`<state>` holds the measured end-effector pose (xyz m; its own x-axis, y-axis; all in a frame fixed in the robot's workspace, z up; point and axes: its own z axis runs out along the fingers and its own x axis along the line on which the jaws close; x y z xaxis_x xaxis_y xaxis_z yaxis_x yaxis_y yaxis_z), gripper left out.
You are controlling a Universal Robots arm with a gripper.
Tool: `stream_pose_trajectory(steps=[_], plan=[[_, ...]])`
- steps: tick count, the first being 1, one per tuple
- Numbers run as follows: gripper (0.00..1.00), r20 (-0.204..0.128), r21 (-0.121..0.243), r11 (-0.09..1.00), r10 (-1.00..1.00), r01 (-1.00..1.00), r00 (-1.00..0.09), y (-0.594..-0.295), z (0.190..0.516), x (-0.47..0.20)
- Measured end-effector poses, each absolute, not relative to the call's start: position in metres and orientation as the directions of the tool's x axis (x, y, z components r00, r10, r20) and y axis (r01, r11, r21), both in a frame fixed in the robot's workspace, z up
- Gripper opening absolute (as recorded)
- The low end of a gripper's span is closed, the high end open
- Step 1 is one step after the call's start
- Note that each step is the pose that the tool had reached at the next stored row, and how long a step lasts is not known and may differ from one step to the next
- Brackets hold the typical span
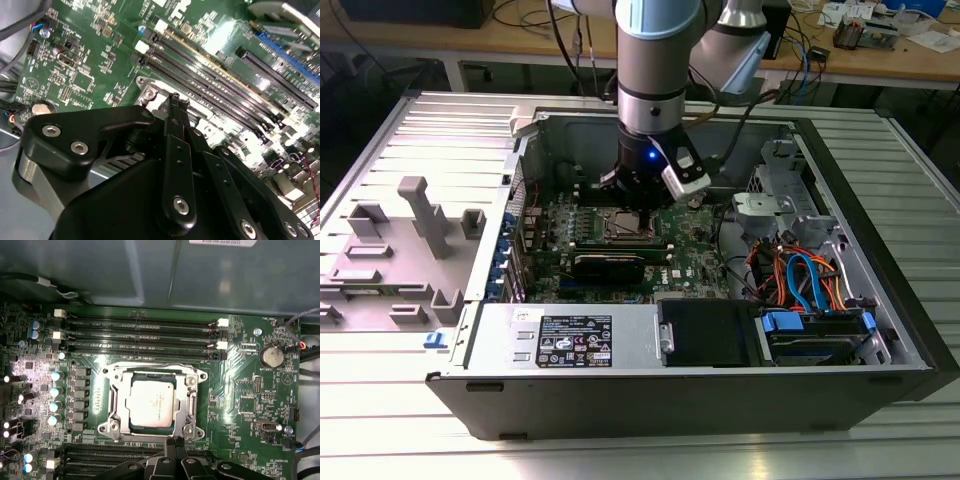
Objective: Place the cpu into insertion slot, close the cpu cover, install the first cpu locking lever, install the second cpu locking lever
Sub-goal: 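Install the second cpu locking lever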
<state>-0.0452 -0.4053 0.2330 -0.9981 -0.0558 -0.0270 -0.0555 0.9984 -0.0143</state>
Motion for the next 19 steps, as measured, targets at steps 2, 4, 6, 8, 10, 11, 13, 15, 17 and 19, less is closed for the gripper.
stream_pose_trajectory(steps=[2, 4, 6, 8, 10, 11, 13, 15, 17, 19], plan=[[0.11, -0.027, -0.014, 0.998, -0.056, -0.055, -0.998, -0.408, 0.233, -0.051], [0.11, -0.027, -0.013, 0.998, -0.056, -0.055, -0.998, -0.409, 0.233, -0.056], [0.11, -0.027, -0.013, 0.998, -0.056, -0.055, -0.998, -0.409, 0.233, -0.059], [0.11, -0.027, -0.013, 0.998, -0.056, -0.056, -0.998, -0.409, 0.233, -0.059], [0.11, -0.027, -0.013, 0.998, -0.056, -0.055, -0.998, -0.409, 0.233, -0.06], [0.11, -0.027, -0.013, 0.998, -0.056, -0.055, -0.998, -0.409, 0.233, -0.06], [0.11, -0.027, -0.013, 0.998, -0.056, -0.056, -0.998, -0.409, 0.233, -0.06], [0.11, -0.027, -0.013, 0.998, -0.056, -0.055, -0.998, -0.409, 0.233, -0.06], [0.11, -0.027, -0.013, 0.998, -0.056, -0.055, -0.998, -0.409, 0.233, -0.06], [0.11, -0.027, -0.013, 0.998, -0.056, -0.055, -0.998, -0.409, 0.233, -0.06]])
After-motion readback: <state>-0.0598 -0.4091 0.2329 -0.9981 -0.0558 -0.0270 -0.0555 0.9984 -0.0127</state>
